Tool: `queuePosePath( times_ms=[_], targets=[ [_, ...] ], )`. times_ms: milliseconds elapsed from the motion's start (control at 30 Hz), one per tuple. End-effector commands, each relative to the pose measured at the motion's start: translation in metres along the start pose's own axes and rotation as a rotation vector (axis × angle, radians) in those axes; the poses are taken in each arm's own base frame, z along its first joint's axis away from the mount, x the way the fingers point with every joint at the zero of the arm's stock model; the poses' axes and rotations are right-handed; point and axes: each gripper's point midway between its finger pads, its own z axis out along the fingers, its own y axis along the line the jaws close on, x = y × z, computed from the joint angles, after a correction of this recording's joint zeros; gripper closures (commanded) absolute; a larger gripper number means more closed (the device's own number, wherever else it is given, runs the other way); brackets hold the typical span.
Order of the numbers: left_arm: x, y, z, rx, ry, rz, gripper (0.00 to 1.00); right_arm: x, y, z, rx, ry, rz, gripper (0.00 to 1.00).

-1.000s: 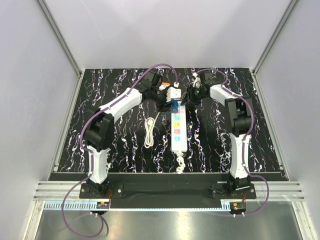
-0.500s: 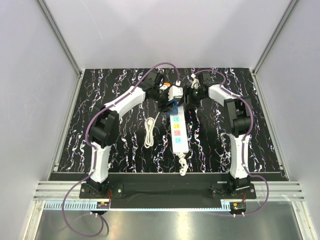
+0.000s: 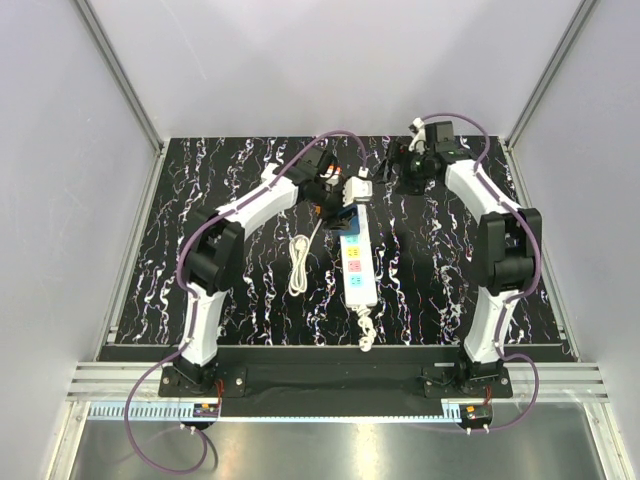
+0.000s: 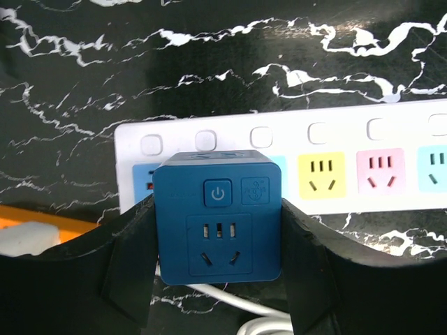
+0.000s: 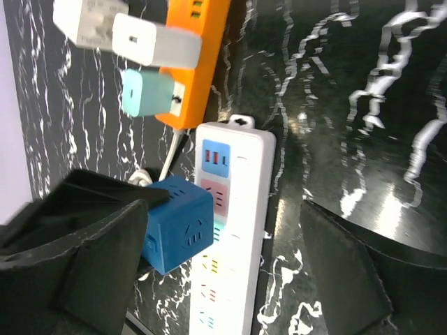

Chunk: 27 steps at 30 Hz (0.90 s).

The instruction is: Insert the plug

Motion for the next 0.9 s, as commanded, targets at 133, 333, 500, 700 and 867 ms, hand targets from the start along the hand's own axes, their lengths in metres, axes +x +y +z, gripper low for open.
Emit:
queuePosePath(
  times_ms=[133, 333, 500, 700, 867],
  targets=[
    [-0.022, 0.01, 0.003, -0.009, -0.055, 0.019, 1.0, -0.006, -0.015, -0.031, 0.055, -0.065, 0.061, 0.01],
    [0.001, 0.015, 0.012, -0.003, 0.0, -0.011, 1.0, -0.002, -0.017, -0.033, 0.053, -0.06, 0.065, 0.0],
    [0.008, 0.019, 0.012, -0.011, 0.017, -0.016, 1.0, -0.002, -0.019, -0.034, 0.055, -0.064, 0.063, 0.0],
    [0.007, 0.023, 0.006, -0.025, 0.034, -0.001, 1.0, -0.006, -0.024, -0.035, 0.066, -0.074, 0.067, 0.0],
    [-0.007, 0.03, -0.002, -0.053, 0.019, 0.015, 1.0, -0.007, -0.026, -0.034, 0.066, -0.075, 0.069, 0.0]
  ],
)
